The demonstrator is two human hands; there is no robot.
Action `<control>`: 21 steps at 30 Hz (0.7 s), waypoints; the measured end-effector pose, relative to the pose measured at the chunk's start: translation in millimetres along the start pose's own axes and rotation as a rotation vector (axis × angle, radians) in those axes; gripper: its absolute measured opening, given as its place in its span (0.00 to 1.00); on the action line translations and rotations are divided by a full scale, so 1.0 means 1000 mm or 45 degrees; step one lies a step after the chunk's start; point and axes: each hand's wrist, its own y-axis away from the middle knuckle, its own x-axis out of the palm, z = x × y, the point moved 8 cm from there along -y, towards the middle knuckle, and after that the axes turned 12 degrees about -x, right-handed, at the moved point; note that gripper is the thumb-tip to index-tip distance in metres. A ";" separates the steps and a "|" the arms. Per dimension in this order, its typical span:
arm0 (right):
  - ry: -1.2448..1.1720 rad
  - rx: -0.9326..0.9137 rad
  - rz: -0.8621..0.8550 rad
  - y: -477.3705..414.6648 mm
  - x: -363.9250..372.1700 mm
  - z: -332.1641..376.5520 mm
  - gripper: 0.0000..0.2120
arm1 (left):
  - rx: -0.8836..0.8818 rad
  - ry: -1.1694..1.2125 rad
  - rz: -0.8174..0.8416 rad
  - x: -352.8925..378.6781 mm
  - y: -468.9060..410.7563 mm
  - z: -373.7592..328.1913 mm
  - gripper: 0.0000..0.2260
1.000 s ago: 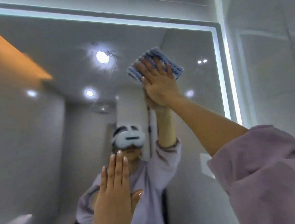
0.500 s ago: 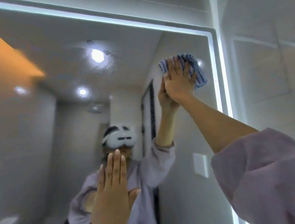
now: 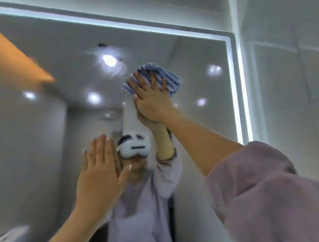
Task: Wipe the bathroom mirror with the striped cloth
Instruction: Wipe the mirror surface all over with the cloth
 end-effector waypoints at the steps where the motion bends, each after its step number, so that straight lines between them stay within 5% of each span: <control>1: 0.018 -0.072 0.024 -0.002 0.001 0.006 0.24 | -0.025 -0.006 -0.011 -0.004 -0.010 0.004 0.37; 9: 0.038 -0.250 0.013 -0.013 -0.016 -0.017 0.22 | 0.068 -0.108 0.020 0.008 -0.032 0.001 0.34; 21: -0.100 0.486 -0.167 0.005 -0.047 -0.187 0.24 | 0.091 -0.105 -0.052 0.011 -0.032 0.005 0.33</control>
